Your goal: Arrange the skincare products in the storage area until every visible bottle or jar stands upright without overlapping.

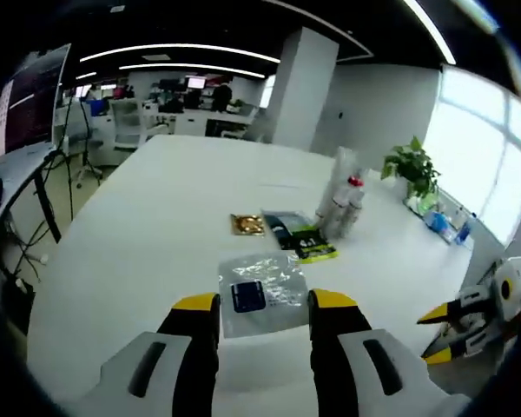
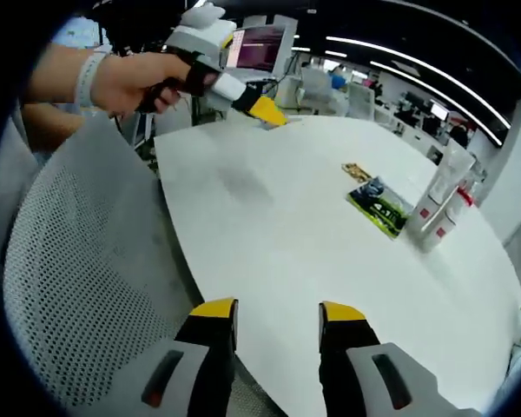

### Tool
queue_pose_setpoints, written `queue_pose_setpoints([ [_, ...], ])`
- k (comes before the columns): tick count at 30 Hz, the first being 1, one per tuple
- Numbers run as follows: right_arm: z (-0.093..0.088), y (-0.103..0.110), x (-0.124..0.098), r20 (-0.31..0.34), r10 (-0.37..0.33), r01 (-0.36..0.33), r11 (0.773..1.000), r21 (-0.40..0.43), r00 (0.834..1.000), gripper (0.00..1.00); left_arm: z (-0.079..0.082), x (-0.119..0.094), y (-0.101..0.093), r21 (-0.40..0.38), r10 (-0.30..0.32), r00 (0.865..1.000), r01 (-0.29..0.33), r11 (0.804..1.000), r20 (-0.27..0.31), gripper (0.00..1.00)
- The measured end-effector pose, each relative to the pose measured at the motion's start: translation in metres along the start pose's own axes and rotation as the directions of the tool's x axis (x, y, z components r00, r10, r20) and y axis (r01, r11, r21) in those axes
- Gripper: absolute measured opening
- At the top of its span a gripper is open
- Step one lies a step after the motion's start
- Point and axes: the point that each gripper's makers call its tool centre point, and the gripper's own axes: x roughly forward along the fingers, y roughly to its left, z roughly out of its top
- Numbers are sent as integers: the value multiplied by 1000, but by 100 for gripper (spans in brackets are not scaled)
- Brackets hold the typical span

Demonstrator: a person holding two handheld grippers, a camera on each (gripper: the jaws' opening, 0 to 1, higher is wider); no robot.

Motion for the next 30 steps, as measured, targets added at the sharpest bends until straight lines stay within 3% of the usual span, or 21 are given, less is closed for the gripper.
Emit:
queue_pose_setpoints([
  [3,0,-3,-1,3,-17,17,1000,-16,1000,35,-9,-13,-29,33,-42,999,42,999,10,36],
  [5,1,-11,-3,14,-55,56,998,-7,998,35,-14,-21,-43,115,-72,997,73,991,-11,36],
  [9,1,-18,-6,21,-81,81,997,16,996,35,-18,-39,-54,181,-87,996,86,980,-4,37],
  [16,-4,-20,-6,2,-96,96,995,-7,995,35,-37,-52,-55,233,-67,998,70,970,-20,37],
  [30,-5,-27,-9,5,-120,120,993,16,993,36,-32,-51,-74,342,-93,995,78,936,26,37],
])
